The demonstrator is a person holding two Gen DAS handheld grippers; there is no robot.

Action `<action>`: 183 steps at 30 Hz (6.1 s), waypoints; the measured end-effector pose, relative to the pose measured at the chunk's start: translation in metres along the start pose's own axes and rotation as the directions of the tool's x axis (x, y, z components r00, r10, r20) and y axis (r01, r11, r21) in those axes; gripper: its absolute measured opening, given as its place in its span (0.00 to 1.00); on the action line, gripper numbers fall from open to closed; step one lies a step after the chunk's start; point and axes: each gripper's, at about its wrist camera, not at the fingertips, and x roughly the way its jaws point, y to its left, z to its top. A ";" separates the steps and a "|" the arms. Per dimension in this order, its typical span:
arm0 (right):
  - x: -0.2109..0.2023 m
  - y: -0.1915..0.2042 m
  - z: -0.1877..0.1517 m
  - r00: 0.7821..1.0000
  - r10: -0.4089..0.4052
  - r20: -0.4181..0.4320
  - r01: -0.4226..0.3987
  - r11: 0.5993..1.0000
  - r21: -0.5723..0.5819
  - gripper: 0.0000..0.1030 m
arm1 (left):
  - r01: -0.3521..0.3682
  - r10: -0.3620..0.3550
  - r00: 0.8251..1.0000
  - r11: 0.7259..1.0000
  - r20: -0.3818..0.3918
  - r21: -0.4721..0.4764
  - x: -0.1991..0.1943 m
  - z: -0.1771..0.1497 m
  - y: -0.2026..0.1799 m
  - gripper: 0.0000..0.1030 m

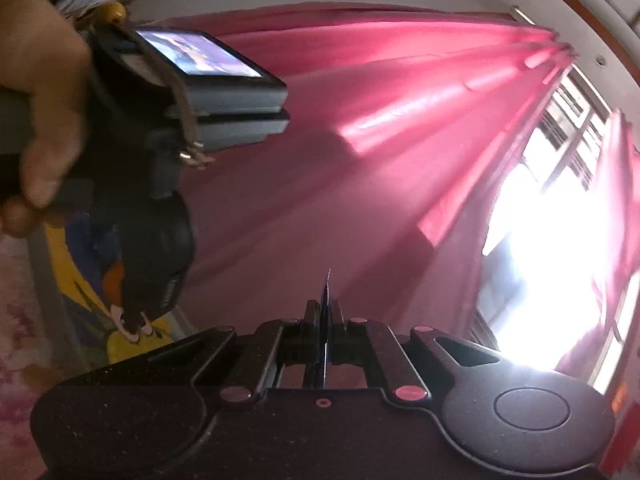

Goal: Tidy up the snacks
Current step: 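Carry the mandarin into the picture tray and open the left tool while the right tool carries the blue tube, then lower the blue tube into the tray and open the right tool, then move both tools from the tray back over the remaining snacks, then grasp the orange wafer bar with the left tool while the right tool grasps the wrapped round cookie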

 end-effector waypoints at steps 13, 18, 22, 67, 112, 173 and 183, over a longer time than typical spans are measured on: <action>0.091 0.016 0.002 0.957 0.224 -0.184 -0.196 0.968 0.157 0.05 | -0.013 0.009 0.998 0.997 -0.062 -0.073 0.040 -0.004 0.050 0.35; 0.098 0.028 0.010 0.926 0.300 -0.229 -0.253 0.943 0.215 0.05 | -0.012 0.006 0.997 0.997 -0.081 -0.079 0.045 -0.007 0.057 0.35; 0.107 0.032 0.018 0.891 0.370 -0.263 -0.303 0.916 0.264 0.20 | -0.014 0.004 0.995 0.995 -0.104 -0.096 0.046 -0.009 0.061 0.35; 0.035 -0.065 0.023 0.811 0.515 -0.279 -0.073 0.561 0.824 0.99 | 0.009 0.005 0.986 0.997 0.168 -0.082 -0.082 -0.031 0.086 0.99; -0.196 -0.019 0.009 0.614 0.593 -0.520 -0.043 0.683 0.729 0.99 | 0.052 -0.040 0.985 0.997 -0.166 0.063 -0.157 -0.188 0.059 0.99; -0.164 0.050 -0.010 0.582 0.662 -0.472 -0.190 0.676 0.712 0.73 | 0.152 -0.150 0.900 0.988 -0.409 -0.027 -0.079 -0.179 -0.003 0.45; -0.160 0.051 -0.011 0.561 0.676 -0.477 -0.191 0.667 0.720 0.65 | 0.146 -0.155 0.899 0.988 -0.410 -0.054 -0.087 -0.181 0.007 0.35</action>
